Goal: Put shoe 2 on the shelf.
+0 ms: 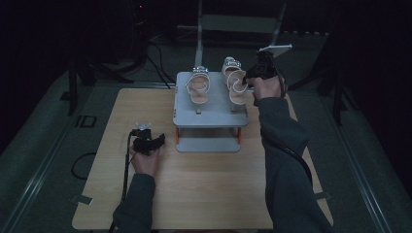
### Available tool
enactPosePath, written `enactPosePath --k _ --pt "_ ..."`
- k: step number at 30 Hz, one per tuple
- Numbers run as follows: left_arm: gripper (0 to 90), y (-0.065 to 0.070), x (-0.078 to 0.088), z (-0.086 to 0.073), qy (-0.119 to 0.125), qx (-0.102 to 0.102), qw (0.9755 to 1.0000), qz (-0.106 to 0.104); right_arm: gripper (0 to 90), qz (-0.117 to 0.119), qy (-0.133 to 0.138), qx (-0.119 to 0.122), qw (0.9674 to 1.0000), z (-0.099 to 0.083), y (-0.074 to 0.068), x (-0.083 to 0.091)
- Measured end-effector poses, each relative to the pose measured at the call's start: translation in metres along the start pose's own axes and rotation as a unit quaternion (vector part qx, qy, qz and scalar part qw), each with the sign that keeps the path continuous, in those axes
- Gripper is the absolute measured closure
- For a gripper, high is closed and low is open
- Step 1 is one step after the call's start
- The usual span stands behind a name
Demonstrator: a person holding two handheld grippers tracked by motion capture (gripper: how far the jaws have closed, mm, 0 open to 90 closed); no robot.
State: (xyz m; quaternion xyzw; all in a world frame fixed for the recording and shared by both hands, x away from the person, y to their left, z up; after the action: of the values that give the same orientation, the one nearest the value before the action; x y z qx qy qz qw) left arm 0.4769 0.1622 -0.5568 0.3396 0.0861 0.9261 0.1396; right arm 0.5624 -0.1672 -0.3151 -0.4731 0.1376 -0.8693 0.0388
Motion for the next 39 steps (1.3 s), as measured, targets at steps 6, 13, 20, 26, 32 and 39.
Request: enactPosePath --k 6,13,20,26,32,39 --pt "40.4 0.000 0.000 0.000 0.000 -0.001 1.0000 0.000 85.3 0.008 -0.009 0.003 0.9999 -0.005 -0.008 -0.009" --pt "40.4 0.000 0.000 0.000 0.000 -0.001 1.0000 0.000 85.3 0.010 -0.008 0.005 0.9999 -0.006 -0.013 -0.011" --pt "40.4 0.000 0.000 0.000 0.000 0.000 1.0000 0.000 85.3 0.008 -0.008 0.006 0.9999 -0.007 -0.017 -0.013" --pt "40.4 0.000 0.000 0.000 0.000 0.000 1.0000 0.000 85.3 0.002 -0.007 0.017 0.9998 -0.007 -0.021 -0.016" --pt "40.4 0.000 0.000 0.000 0.000 0.000 1.0000 0.000 85.2 -0.001 -0.011 0.017 0.9998 -0.008 -0.024 -0.021" --pt "40.3 0.000 0.000 0.000 0.000 0.000 1.0000 0.000 85.2 0.002 -0.015 0.019 0.9997 -0.010 -0.029 -0.024"
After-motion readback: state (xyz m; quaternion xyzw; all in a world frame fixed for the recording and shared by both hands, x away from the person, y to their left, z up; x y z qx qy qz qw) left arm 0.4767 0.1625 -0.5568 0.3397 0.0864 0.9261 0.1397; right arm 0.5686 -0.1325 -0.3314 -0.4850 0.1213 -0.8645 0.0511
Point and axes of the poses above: each handheld gripper's, and its own axes: x roughly backward along the jaws, z roughly out of its top, y roughly to its right, the point moved 8 cm from there along -x, roughly forward along the jaws, and after that the axes turned 7 degrees about -z, right-handed, at the moved point
